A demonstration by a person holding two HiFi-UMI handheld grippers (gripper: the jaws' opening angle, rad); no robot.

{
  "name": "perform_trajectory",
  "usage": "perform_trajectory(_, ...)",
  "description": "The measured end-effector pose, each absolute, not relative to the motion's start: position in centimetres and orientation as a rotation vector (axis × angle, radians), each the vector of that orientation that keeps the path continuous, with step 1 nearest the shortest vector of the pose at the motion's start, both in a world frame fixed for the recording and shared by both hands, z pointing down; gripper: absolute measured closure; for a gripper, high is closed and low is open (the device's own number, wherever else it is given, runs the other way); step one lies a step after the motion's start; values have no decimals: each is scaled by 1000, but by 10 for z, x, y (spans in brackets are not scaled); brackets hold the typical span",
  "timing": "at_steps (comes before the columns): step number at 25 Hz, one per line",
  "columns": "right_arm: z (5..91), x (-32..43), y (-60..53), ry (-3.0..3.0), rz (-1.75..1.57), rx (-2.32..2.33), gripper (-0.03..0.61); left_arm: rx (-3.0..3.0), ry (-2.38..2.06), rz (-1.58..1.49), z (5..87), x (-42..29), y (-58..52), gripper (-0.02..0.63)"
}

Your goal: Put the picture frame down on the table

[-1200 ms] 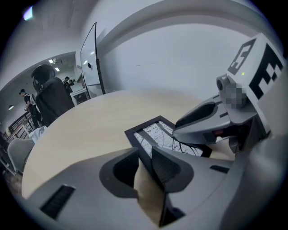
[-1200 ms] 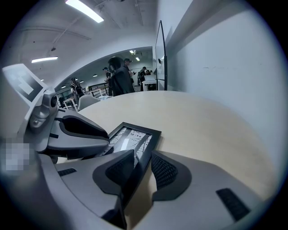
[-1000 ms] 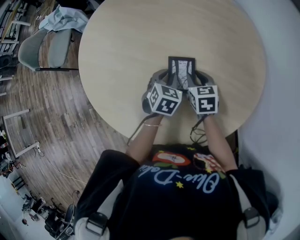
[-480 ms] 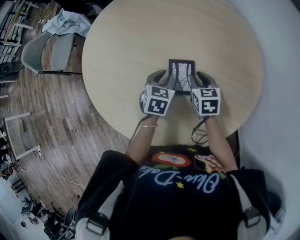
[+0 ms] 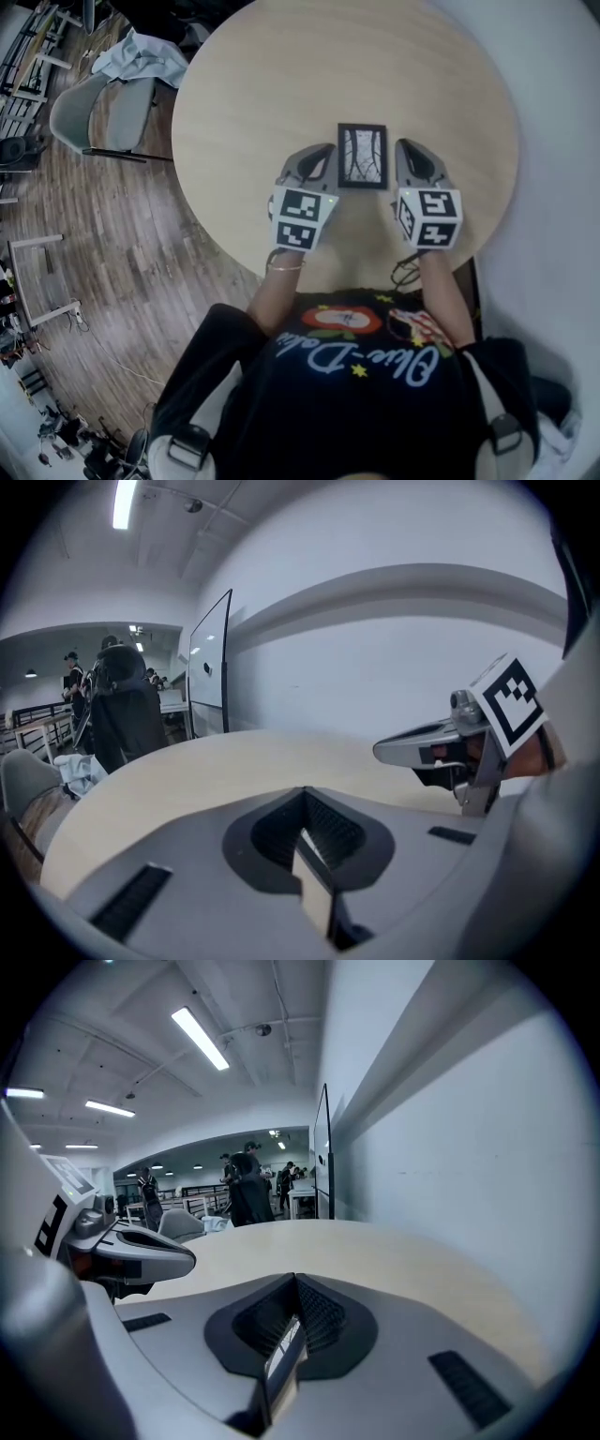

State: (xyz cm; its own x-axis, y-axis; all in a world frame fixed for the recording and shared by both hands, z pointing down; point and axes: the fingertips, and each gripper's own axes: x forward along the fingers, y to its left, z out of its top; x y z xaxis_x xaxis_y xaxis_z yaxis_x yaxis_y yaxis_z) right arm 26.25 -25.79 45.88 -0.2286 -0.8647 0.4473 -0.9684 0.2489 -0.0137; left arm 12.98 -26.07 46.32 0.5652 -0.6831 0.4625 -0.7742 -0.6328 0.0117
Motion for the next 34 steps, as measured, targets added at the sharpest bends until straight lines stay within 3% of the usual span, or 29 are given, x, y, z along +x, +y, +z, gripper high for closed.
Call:
perform_trajectory(10,398,248,-241,-2290,295,1737,580,2631,-1275,503,409,109,-254,614)
perform_trajectory(34,392,234,-236,-2310,290,1714,580,2636,-1272,513,408,106,-244,614)
